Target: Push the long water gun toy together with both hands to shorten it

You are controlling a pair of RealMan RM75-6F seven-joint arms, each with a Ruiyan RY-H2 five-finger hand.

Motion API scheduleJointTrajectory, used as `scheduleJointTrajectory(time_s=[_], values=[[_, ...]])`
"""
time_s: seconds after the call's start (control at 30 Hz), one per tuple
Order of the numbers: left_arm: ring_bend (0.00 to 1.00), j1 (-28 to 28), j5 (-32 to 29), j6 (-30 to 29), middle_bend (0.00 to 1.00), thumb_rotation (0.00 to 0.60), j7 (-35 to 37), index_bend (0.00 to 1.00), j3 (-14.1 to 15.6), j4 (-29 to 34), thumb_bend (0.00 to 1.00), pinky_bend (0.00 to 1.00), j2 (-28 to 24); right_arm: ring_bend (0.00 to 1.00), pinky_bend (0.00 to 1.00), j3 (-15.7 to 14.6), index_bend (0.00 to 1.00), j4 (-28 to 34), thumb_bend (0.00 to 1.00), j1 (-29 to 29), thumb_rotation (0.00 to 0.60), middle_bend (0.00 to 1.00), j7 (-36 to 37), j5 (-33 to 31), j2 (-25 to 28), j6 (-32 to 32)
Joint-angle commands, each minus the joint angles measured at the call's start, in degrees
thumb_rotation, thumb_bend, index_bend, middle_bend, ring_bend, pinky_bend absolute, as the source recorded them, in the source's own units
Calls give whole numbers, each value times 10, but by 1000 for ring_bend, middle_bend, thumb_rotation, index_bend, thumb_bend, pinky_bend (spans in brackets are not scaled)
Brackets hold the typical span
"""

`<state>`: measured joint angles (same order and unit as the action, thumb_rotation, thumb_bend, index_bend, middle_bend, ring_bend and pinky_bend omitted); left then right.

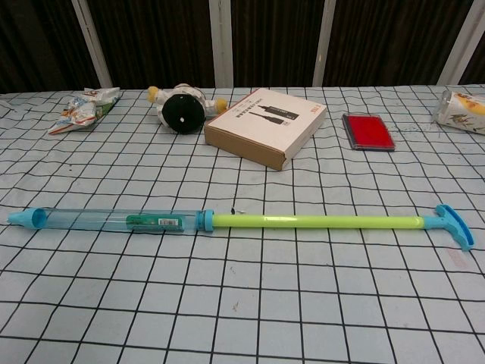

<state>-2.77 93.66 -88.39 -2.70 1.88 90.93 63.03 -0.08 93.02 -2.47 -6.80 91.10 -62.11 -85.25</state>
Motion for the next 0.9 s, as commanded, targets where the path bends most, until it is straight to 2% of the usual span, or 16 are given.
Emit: scheduleJointTrajectory(time_s=[0.03, 0.9], values=[[0, 0, -1, 0, 0, 600, 0, 9, 0, 1, 124, 0, 0, 0, 0, 0, 0, 0, 261, 0, 600, 0, -1, 0, 0, 0], [0, 0, 0, 0, 0, 600, 9, 9, 1, 1, 124, 0, -4, 0, 0, -4, 0, -3, 261, -3, 600, 0, -9, 14, -7, -1]])
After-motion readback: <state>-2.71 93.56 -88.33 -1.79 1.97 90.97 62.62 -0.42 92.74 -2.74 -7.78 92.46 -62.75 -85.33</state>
